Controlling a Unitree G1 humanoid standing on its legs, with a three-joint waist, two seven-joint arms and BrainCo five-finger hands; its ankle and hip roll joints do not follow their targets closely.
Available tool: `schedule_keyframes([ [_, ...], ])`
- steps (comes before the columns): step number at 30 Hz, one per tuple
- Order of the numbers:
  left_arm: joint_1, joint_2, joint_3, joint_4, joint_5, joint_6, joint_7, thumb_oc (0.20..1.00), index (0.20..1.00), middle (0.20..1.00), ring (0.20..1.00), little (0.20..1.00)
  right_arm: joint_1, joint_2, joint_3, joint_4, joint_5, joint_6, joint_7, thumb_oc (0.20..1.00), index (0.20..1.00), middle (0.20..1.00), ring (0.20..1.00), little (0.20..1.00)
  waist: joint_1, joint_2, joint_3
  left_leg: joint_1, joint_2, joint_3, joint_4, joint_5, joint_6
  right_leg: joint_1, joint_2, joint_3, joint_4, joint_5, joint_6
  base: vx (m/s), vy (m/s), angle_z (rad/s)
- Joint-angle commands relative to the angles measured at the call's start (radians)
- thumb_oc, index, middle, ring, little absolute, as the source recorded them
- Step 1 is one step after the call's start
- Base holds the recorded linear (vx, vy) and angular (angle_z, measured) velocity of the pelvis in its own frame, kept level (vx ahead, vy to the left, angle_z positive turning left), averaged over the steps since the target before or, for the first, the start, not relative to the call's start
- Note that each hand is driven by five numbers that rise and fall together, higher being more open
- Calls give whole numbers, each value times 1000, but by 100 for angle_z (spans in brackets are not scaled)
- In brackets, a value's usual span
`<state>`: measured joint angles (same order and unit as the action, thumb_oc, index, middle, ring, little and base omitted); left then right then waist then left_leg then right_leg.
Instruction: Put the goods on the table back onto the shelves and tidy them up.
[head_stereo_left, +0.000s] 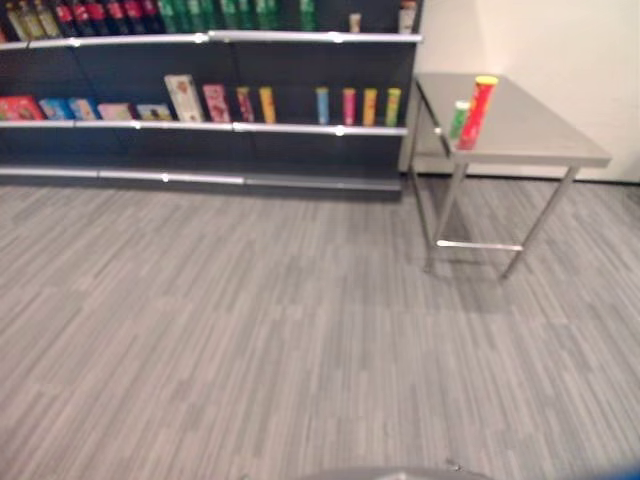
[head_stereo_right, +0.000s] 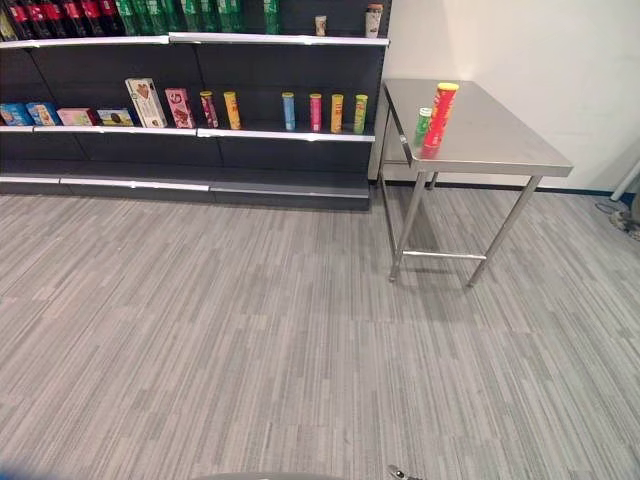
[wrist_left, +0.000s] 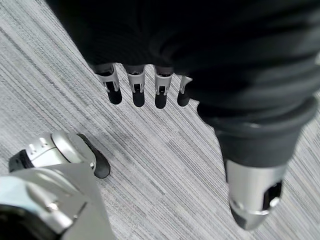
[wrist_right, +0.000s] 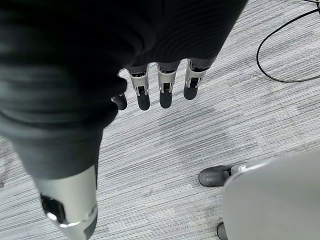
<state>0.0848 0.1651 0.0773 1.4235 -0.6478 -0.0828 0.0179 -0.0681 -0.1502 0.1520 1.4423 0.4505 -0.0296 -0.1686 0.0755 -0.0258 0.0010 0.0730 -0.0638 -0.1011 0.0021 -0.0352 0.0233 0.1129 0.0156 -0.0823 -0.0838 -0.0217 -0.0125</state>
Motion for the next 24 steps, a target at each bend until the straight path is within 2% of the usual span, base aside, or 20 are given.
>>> schedule_keyframes([
  [1, -66, -10, 17, 50, -1, -31, 8, 1000, 1000, 1000, 1000, 1000, -63, -15, 34, -1, -10, -14, 2, 1000, 1000, 1000, 1000, 1000, 0, -29, 46, -63, 4, -90, 130, -84, -31, -41, -39, 17, 78, -3, 50, -100, -31, -18],
  [2, -68, -10, 19, 46, -7, -31, 10, 1000, 1000, 1000, 1000, 1000, -67, -15, 36, -4, -7, -16, 0, 1000, 1000, 1000, 1000, 1000, 5, -29, 60, -96, -6, -80, 189, -88, -34, -45, -38, 21, 90, -9, 44, -116, -28, -7],
  [3, -74, -12, 16, 41, -17, -32, 13, 1000, 1000, 1000, 1000, 1000, -77, -19, 30, -6, -1, -18, -3, 1000, 1000, 1000, 1000, 1000, 11, -31, 83, -165, -17, -71, 310, -80, -34, -51, -38, 28, 104, -12, 35, -100, -5, -13],
  [4, -78, -13, 15, 39, -27, -31, 13, 1000, 1000, 1000, 1000, 1000, -86, -25, 27, -8, 1, -19, -7, 1000, 1000, 1000, 1000, 1000, 17, -32, 100, -230, -27, -67, 423, -58, -31, -52, -36, 33, 115, -16, 26, -72, 2, -27],
  [5, -81, -16, 14, 36, -41, -29, 13, 1000, 1000, 1000, 1000, 1000, -94, -30, 26, -8, 4, -19, -10, 1000, 1000, 1000, 1000, 1000, 25, -27, 119, -282, -32, -62, 501, 0, -28, -50, -28, 37, 125, -27, 14, -22, 20, -46],
  [7, -84, -20, 15, 39, -80, -24, 9, 1000, 1000, 1000, 1000, 1000, -110, -40, 25, 2, 16, -16, -12, 1000, 1000, 1000, 1000, 1000, 32, -25, 130, -366, -13, -47, 554, 44, -19, -44, -19, 41, 130, -44, 7, 72, 51, -37],
  [9, -81, -19, 30, 40, -123, -19, 2, 1000, 1000, 1000, 1000, 1000, -115, -50, 16, 9, 24, -11, -17, 1000, 1000, 1000, 1000, 1000, 49, -32, 128, -399, 13, -32, 454, 37, -23, -28, -20, 51, 126, -59, 14, 254, 147, -8],
  [10, -79, -11, 53, 45, -157, -18, 3, 1000, 1000, 1000, 1000, 1000, -111, -56, 9, 17, 14, -8, -20, 1000, 1000, 1000, 1000, 1000, 63, -25, 119, -411, 48, -60, 295, 90, -55, -11, -16, 57, 119, -85, 22, 258, 172, 1],
  [11, -78, -11, 52, 46, -157, -18, 3, 1000, 1000, 1000, 1000, 1000, -111, -56, 9, 17, 14, -8, -20, 1000, 1000, 1000, 1000, 1000, 63, -27, 120, -404, 47, -59, 284, 96, -56, -9, -19, 57, 120, -86, 22, 400, 310, 1],
  [12, -86, -3, 70, 51, -198, -27, 16, 1000, 1000, 1000, 1000, 1000, -110, -65, 8, 28, -7, -2, -32, 1000, 1000, 1000, 1000, 1000, 82, -13, 120, -453, 89, -99, 117, 156, -85, 25, -17, 71, 134, -133, 26, 236, 166, 13],
  [13, -86, -3, 70, 51, -199, -28, 16, 1000, 1000, 1000, 1000, 1000, -110, -65, 8, 28, -7, -2, -32, 1000, 1000, 1000, 1000, 1000, 83, -16, 122, -444, 88, -96, 106, 160, -86, 26, -21, 72, 138, -138, 26, 345, 250, 22],
  [15, -93, -1, 73, 46, -219, -29, 24, 1000, 1000, 1000, 1000, 1000, -111, -68, 0, 35, -11, 4, -44, 1000, 1000, 1000, 1000, 1000, 99, -9, 126, -479, 107, -117, -18, 194, -99, 60, -24, 97, 160, -176, 27, 312, 228, 13],
  [16, -99, -1, 72, 50, -219, -32, 26, 1000, 1000, 1000, 1000, 1000, -108, -67, -8, 42, -10, 10, -43, 1000, 1000, 1000, 1000, 1000, 105, -8, 125, -492, 118, -103, -67, 211, -109, 90, -32, 106, 165, -200, 31, 398, 349, -19],
  [17, -99, 1, 79, 55, -225, -32, 30, 1000, 1000, 1000, 1000, 1000, -105, -65, -15, 43, -6, 10, -44, 1000, 1000, 1000, 1000, 1000, 113, -11, 119, -494, 125, -65, -79, 213, -109, 113, -48, 111, 170, -214, 40, 552, 557, -36],
  [18, -86, 6, 112, 72, -241, -32, 33, 1000, 1000, 1000, 1000, 1000, -89, -59, -25, 45, -10, 14, -41, 1000, 1000, 1000, 1000, 1000, 128, -14, 87, -468, 141, -69, -86, 230, -107, 130, -71, 130, 182, -219, 57, 413, 428, -55],
  [19, -85, 7, 112, 73, -242, -32, 33, 1000, 1000, 1000, 1000, 1000, -88, -58, -24, 45, -10, 14, -41, 1000, 1000, 1000, 1000, 1000, 130, -16, 86, -467, 141, -66, -86, 228, -107, 129, -73, 133, 183, -220, 58, 473, 489, -94],
  [20, -74, 15, 125, 89, -238, -27, 31, 1000, 1000, 1000, 1000, 1000, -71, -44, -33, 50, -21, 13, -38, 1000, 1000, 1000, 1000, 1000, 132, -21, 61, -445, 140, -75, -69, 258, -101, 154, -93, 138, 190, -225, 78, 340, 392, -115],
  [22, -61, 37, 161, 100, -246, -30, 33, 1000, 1000, 1000, 1000, 1000, -46, -30, -48, 62, -31, 16, -27, 1000, 1000, 1000, 1000, 1000, 128, -37, 37, -424, 116, -80, -18, 267, -91, 144, -141, 144, 236, -177, 115, 451, 553, -98],
  [23, -59, 51, 174, 100, -238, -35, 35, 1000, 1000, 1000, 1000, 1000, -33, -19, -51, 71, -34, 20, -14, 1000, 1000, 1000, 1000, 1000, 126, -51, 30, -412, 94, -75, 15, 249, -76, 132, -167, 148, 267, -114, 133, 470, 626, -57],
  [24, -67, 80, 165, 87, -186, -41, 36, 1000, 1000, 1000, 1000, 1000, -29, -11, -51, 69, -42, 19, 1, 1000, 1000, 1000, 1000, 1000, 121, -69, 23, -382, 67, -50, 64, 199, -48, 80, -221, 144, 370, 48, 150, 419, 628, -35],
])
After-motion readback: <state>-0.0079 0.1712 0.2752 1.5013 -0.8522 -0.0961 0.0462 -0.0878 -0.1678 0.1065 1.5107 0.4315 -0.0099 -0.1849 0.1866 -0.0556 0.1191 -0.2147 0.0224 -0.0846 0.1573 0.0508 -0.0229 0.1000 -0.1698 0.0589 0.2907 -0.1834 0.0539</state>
